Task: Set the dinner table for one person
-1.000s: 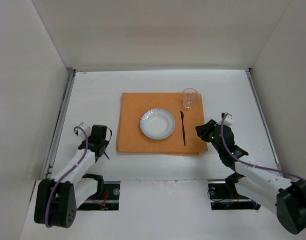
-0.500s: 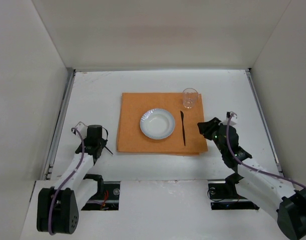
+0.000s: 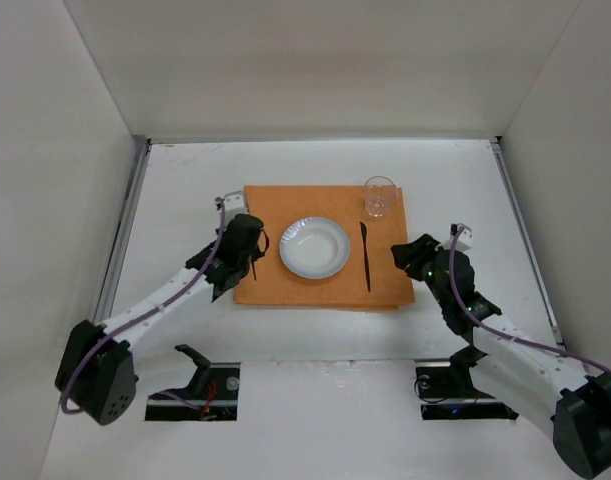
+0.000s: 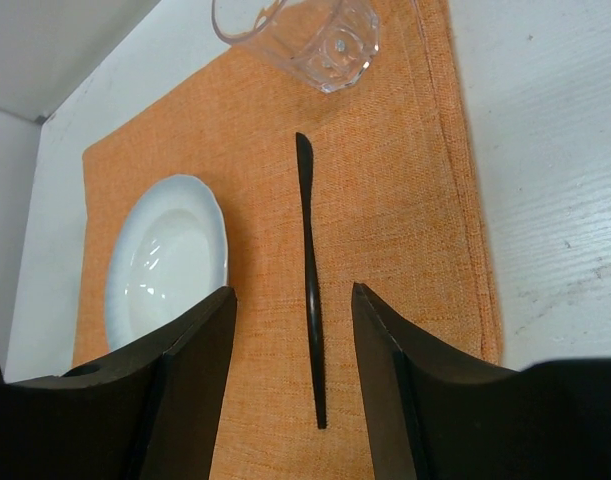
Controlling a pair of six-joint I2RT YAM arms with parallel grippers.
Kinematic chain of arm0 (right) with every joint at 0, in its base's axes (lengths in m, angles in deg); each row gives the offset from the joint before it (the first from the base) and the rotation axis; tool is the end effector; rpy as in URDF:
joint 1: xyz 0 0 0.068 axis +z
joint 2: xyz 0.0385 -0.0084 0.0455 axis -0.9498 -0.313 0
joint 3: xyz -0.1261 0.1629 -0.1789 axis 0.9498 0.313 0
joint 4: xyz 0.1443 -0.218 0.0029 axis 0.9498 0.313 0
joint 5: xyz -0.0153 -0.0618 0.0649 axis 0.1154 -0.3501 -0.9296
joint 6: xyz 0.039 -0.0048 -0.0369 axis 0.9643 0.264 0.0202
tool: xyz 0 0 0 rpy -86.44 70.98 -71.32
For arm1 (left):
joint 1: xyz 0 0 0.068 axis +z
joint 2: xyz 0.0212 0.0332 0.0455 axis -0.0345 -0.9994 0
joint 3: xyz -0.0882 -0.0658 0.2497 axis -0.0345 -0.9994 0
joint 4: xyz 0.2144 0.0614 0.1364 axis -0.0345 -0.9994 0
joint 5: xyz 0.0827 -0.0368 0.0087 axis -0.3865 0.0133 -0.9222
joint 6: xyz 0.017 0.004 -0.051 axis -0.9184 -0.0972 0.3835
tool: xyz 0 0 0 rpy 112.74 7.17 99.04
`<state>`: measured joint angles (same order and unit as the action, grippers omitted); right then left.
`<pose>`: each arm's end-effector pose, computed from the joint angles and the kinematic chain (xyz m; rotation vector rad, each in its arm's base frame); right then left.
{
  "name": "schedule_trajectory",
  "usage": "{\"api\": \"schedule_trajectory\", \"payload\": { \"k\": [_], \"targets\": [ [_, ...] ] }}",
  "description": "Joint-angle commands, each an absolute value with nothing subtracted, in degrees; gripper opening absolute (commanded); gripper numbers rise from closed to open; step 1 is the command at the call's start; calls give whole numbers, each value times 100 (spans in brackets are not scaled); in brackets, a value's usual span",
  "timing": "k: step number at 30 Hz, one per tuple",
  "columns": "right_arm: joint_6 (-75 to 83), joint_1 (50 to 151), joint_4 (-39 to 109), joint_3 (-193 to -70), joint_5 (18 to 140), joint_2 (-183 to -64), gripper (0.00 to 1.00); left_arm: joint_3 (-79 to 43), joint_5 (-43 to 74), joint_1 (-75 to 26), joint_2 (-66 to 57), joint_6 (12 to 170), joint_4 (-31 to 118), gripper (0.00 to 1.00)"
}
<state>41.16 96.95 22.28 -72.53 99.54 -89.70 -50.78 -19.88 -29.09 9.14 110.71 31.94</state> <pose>0.1711 0.0719 0.2018 0.4624 1.8646 0.6147 0.2087 -0.1068 0.2506 -0.2827 2.0525 -0.1605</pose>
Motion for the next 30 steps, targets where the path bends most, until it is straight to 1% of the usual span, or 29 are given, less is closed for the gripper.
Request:
{"api": "schedule_trajectory", "payload": {
  "k": [1,7,10,13,20,30],
  "targets": [
    [4081,9712,1908,-7316,10083,-9020,56,-4615,-2037,-3339,276,10261,3512,2],
    [4054,9782,1908,-7342,10074,-9021,57,-4324,-1660,-3410,-727,10164,3908,3],
    [4072,9782,1908,-7342,10013,-9082,57,-4219,-1694,-3471,-1044,9989,3926,3],
    [4046,9799,1899,-7368,10056,-9108,57,-4210,-1904,-3507,-1185,9883,3935,3],
    [4045,9799,1899,-7368,10065,-9135,57,-4078,-1975,-3507,-1633,9830,3838,3],
    [4054,9808,1873,-7368,10022,-9240,58,-4210,-2063,-3507,-1765,10006,3593,4]
  ]
}}
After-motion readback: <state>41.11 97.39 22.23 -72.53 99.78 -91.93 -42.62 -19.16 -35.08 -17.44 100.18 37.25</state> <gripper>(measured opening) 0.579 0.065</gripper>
